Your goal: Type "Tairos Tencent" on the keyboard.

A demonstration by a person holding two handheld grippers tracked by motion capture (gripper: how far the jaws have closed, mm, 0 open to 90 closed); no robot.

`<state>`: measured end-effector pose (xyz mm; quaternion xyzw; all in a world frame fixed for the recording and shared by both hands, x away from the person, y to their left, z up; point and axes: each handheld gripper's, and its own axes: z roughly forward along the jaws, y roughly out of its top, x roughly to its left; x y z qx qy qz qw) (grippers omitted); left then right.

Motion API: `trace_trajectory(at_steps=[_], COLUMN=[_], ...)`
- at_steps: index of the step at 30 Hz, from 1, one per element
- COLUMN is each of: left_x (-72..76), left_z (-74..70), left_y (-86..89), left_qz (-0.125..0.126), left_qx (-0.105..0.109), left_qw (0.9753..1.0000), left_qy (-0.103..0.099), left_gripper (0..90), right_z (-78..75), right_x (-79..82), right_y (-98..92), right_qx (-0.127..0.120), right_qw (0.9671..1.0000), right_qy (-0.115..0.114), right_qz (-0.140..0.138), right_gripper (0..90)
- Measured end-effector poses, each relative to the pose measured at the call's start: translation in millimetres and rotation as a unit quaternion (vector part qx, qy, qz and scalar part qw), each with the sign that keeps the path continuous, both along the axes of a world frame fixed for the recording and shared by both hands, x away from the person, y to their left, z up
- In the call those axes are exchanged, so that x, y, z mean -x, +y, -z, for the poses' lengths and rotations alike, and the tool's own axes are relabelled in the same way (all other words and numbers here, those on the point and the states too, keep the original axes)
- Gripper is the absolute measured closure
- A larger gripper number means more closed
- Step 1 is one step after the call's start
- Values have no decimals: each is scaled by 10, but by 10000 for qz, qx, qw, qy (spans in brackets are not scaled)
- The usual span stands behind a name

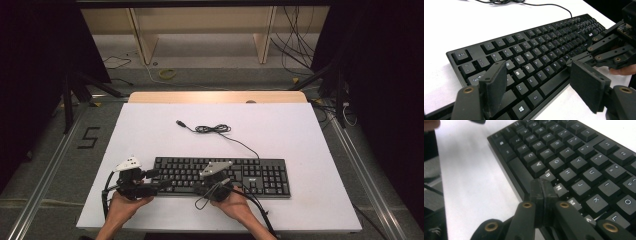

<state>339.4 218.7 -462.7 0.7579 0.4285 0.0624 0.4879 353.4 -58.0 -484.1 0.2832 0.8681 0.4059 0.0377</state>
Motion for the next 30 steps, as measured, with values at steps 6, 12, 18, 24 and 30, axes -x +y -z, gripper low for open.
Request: trace_trajectory(at_steps=[6,12,18,24,30], left_x=[-2,-5,-18,-35,-46], left_z=[0,0,6,27,41], left_y=[2,8,25,32,43], left_qz=[-11,-29,-51,-142,-183], left_qx=[13,2,-37,-156,-189], left_qw=[10000,10000,10000,9996,9992], left_qy=[2,17,44,174,285], left_gripper=[296,296,298,304,354], right_z=[-68,-109,-157,-174,-184], right_x=[-18,-55,-113,-170,-227], right_y=[-59,-106,-142,-158,-164], right_qx=[-264,-377,-436,-408,-397], right_qw=[9997,9992,9988,9985,9984], right_qy=[-1,24,42,65,64], right_qz=[14,102,226,362,406], right_gripper=[819,747,614,502,486])
